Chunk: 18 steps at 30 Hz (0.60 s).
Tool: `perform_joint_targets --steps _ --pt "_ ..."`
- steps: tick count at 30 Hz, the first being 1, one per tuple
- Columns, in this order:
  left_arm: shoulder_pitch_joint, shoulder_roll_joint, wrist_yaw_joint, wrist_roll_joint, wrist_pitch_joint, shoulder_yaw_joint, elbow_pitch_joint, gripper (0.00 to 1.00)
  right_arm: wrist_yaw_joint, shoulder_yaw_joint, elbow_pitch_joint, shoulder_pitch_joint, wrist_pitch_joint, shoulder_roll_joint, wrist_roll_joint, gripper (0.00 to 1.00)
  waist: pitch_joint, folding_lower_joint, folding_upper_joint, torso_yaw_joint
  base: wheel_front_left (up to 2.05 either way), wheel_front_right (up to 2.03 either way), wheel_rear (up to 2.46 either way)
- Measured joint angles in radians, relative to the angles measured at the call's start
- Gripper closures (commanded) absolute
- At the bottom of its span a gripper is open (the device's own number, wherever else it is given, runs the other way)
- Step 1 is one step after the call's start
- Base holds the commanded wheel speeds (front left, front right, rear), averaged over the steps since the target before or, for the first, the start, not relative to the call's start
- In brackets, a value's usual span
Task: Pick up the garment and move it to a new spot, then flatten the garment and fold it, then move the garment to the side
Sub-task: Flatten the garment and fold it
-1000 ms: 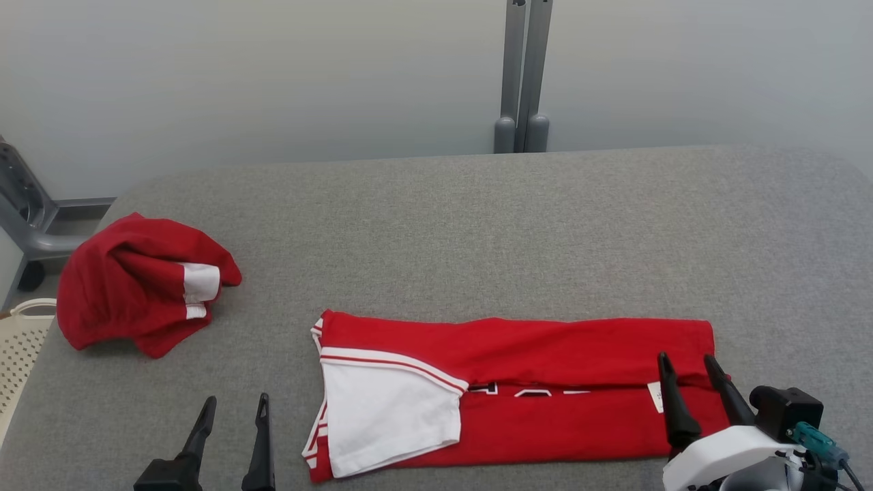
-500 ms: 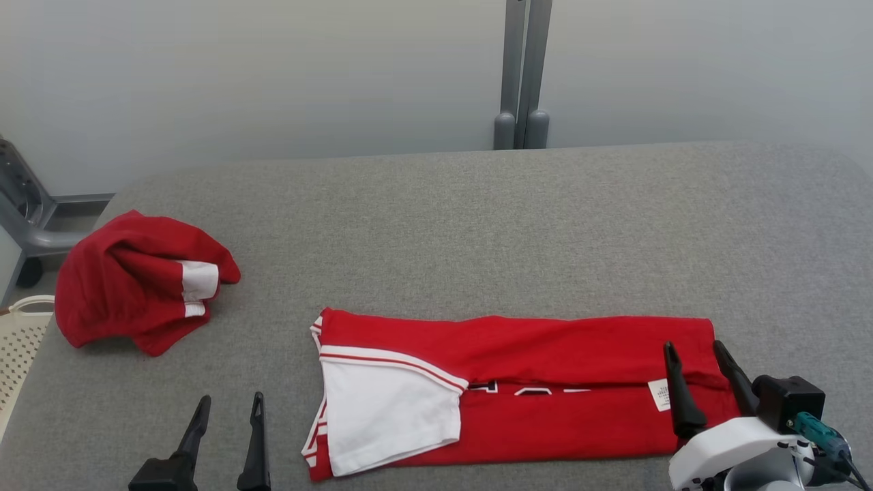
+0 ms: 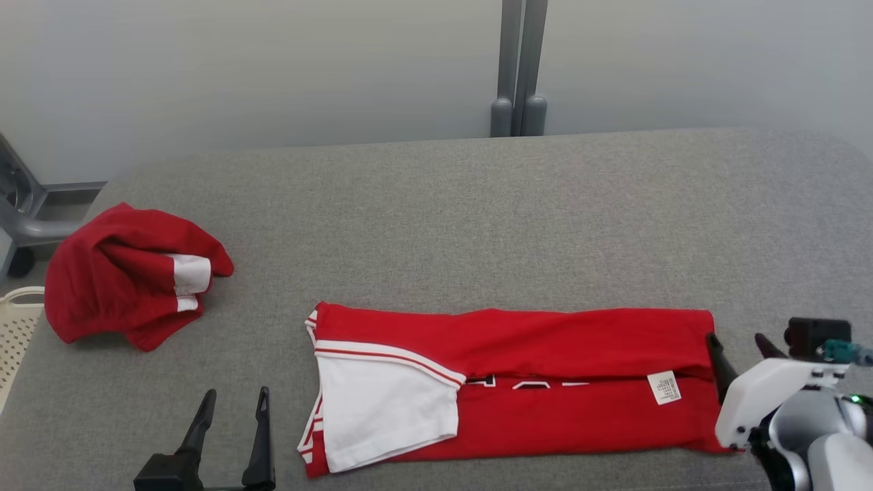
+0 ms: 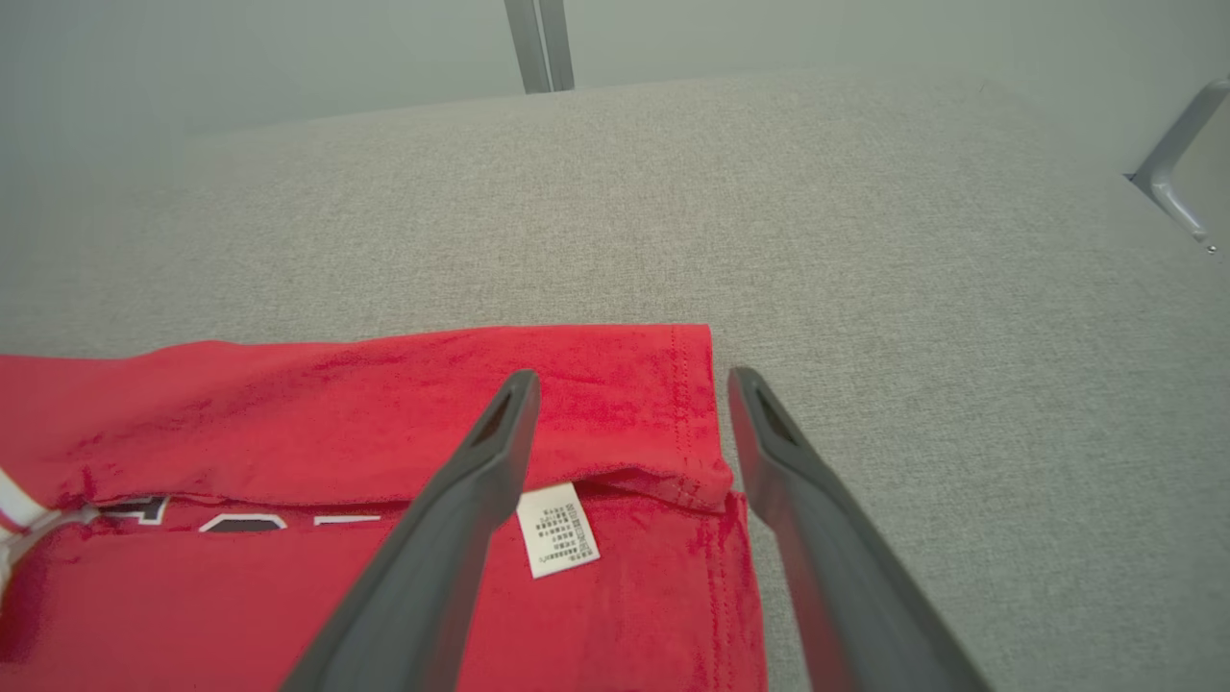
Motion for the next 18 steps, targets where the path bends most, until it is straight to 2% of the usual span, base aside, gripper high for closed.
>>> perform_joint_targets --steps 2,3,7,10,14,18 --pt "0.000 0.000 0.000 0.000 0.000 -0.003 -0.002 0.00 0.000 -0.037 -0.012 -0.034 0.097 -0.005 0.008 0.00 0.008 0.0000 0.0000 -0.002 0.00 0.00 0.00" --pt "0.000 0.000 0.000 0.000 0.000 -0.003 -0.002 0.00 0.000 -0.037 -0.012 -0.034 0.097 -0.005 0.008 0.00 0.008 0.0000 0.0000 -0.002 0.00 0.00 0.00" --pt "-0.005 0.000 0.000 0.000 0.000 -0.017 0.000 0.00 0.000 -0.068 -0.010 -0.079 0.243 -0.041 0.001 0.00 0.026 0.0000 0.0000 -0.002 0.00 0.00 0.00" --pt "-0.019 -0.001 0.000 0.000 0.000 -0.028 0.007 0.00 0.000 -0.081 0.010 -0.090 0.332 -0.046 -0.005 0.00 0.036 0.0000 0.0000 0.004 0.00 0.00 0.00" --pt "-0.021 -0.001 -0.001 -0.003 0.000 -0.037 0.014 0.00 0.000 -0.075 0.024 -0.094 0.382 -0.058 0.000 0.00 0.049 0.0000 0.0000 0.013 0.00 0.00 0.00" --pt "-0.022 -0.001 -0.001 -0.004 0.000 -0.040 0.015 0.00 0.000 -0.080 0.049 -0.094 0.388 -0.080 -0.002 0.00 0.064 0.0000 0.0000 0.022 0.00 0.00 0.00"
